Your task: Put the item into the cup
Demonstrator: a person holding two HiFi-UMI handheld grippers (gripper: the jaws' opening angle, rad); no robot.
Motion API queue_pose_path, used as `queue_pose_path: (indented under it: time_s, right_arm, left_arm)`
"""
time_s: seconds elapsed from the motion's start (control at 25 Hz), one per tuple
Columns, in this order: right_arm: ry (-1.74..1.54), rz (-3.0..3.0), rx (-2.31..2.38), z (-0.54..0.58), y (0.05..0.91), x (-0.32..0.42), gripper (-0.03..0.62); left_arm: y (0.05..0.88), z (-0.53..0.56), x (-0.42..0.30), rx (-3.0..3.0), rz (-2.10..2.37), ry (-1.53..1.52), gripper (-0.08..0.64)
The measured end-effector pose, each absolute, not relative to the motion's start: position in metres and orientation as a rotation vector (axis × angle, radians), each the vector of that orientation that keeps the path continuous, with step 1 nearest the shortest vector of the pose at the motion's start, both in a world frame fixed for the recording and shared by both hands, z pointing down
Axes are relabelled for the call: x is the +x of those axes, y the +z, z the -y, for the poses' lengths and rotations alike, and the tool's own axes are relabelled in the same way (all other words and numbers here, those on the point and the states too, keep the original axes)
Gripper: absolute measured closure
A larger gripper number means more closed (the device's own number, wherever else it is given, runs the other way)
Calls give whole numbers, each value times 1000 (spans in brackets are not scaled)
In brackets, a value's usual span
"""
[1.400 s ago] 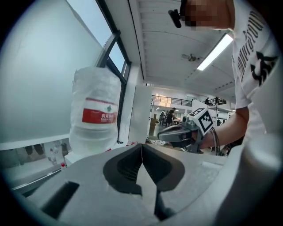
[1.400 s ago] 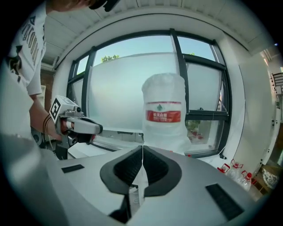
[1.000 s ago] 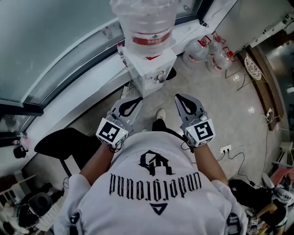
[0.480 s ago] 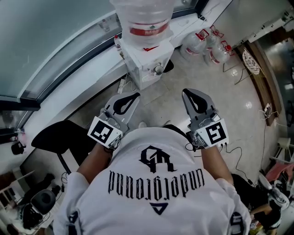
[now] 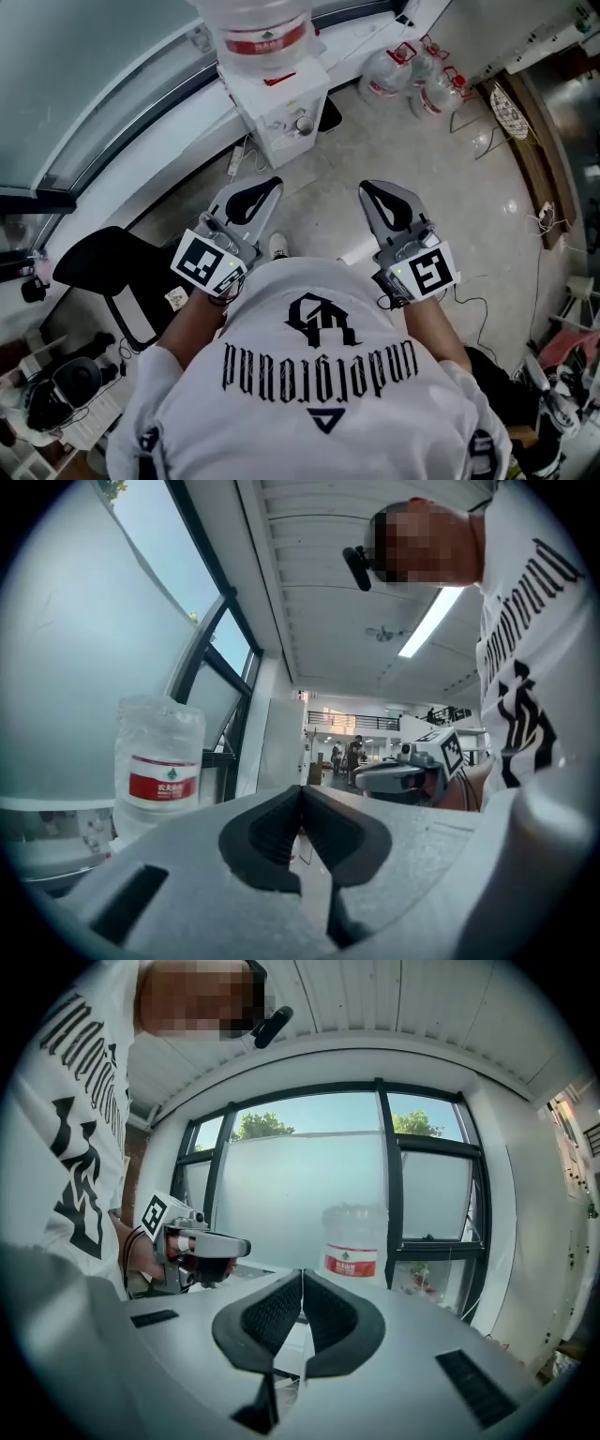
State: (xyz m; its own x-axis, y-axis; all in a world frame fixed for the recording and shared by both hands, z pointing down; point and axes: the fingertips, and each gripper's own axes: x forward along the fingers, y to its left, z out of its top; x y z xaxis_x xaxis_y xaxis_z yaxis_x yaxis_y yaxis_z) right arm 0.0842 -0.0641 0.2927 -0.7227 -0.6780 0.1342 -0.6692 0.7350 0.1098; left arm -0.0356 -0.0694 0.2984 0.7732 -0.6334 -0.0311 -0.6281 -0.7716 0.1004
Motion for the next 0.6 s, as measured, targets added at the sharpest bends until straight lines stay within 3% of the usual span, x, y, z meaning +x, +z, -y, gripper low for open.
queue_pose_path:
  time_s: [0.28,0.6]
  right_arm:
    - [-29,2762,1084,27,305,175,575]
    - [-12,2826,1003,-16,316,242,575]
  left_arm:
    - [306,29,59,2873,1012,-59,545]
    - [316,-27,118,2824,1114,-19,545]
